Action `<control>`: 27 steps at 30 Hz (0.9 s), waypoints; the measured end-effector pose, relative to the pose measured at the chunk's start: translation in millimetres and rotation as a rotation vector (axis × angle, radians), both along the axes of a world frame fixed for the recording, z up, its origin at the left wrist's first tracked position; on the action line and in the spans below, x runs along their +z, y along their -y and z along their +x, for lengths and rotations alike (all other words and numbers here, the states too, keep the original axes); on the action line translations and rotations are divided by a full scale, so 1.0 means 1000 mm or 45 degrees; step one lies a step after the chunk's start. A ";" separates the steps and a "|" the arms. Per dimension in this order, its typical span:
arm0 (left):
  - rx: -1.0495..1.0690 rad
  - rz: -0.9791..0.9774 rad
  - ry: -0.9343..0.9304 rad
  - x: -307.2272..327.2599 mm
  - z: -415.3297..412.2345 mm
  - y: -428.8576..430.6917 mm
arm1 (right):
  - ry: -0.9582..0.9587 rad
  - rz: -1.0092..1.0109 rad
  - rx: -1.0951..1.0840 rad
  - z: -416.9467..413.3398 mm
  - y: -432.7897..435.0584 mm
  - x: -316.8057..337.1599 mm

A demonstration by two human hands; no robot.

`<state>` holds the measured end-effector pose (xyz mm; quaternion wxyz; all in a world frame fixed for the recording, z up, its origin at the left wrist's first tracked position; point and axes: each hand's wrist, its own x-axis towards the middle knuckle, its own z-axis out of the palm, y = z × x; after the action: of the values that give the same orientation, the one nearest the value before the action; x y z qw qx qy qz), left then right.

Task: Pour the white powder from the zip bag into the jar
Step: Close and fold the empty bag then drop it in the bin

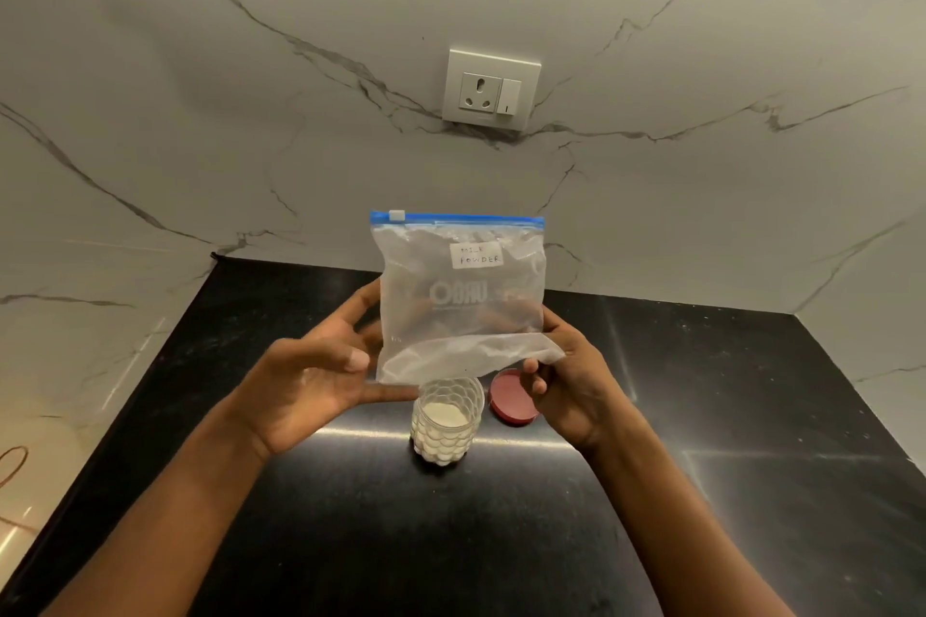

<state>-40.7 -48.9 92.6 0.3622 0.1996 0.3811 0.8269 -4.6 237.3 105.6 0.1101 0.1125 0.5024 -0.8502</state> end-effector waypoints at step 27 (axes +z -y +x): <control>0.463 -0.556 0.055 -0.002 0.016 -0.040 | -0.237 0.574 0.344 0.022 -0.002 -0.006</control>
<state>-24.5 -8.4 90.9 0.2503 0.0273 0.5720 0.7806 17.2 239.3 99.9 0.1479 -0.0125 0.6972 -0.7013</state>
